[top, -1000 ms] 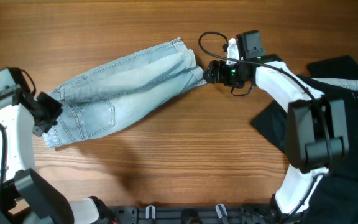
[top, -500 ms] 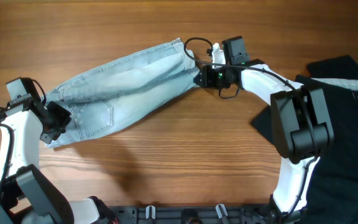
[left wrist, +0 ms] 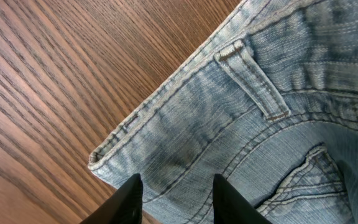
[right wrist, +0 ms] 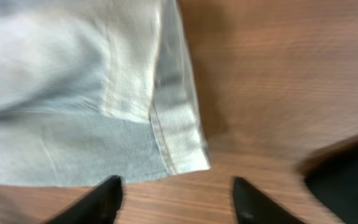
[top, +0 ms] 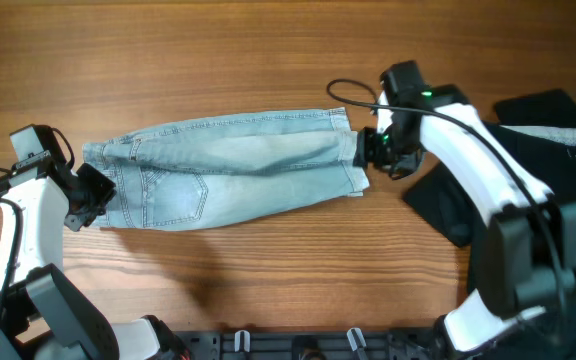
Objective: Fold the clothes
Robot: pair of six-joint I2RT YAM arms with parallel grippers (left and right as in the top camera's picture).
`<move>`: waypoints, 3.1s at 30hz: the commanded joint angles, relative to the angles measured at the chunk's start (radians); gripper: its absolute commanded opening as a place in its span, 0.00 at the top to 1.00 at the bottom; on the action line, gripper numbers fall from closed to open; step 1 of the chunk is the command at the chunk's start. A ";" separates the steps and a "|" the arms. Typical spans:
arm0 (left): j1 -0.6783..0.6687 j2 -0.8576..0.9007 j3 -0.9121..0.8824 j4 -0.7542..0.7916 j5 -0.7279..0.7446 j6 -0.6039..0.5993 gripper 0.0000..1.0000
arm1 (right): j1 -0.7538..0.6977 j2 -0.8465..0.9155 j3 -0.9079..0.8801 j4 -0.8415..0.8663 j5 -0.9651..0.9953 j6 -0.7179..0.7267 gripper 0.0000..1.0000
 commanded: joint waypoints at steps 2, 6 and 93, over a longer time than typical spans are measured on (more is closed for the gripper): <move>-0.005 0.005 -0.008 0.007 0.044 0.029 0.68 | -0.015 -0.098 0.004 0.053 0.040 -0.011 0.67; -0.005 0.005 -0.008 0.024 0.088 0.054 0.75 | 0.004 -0.030 -0.003 0.057 -0.024 -0.036 0.96; -0.066 -0.138 0.082 0.120 0.091 0.106 0.56 | -0.022 0.269 -0.003 -0.014 0.112 0.116 0.85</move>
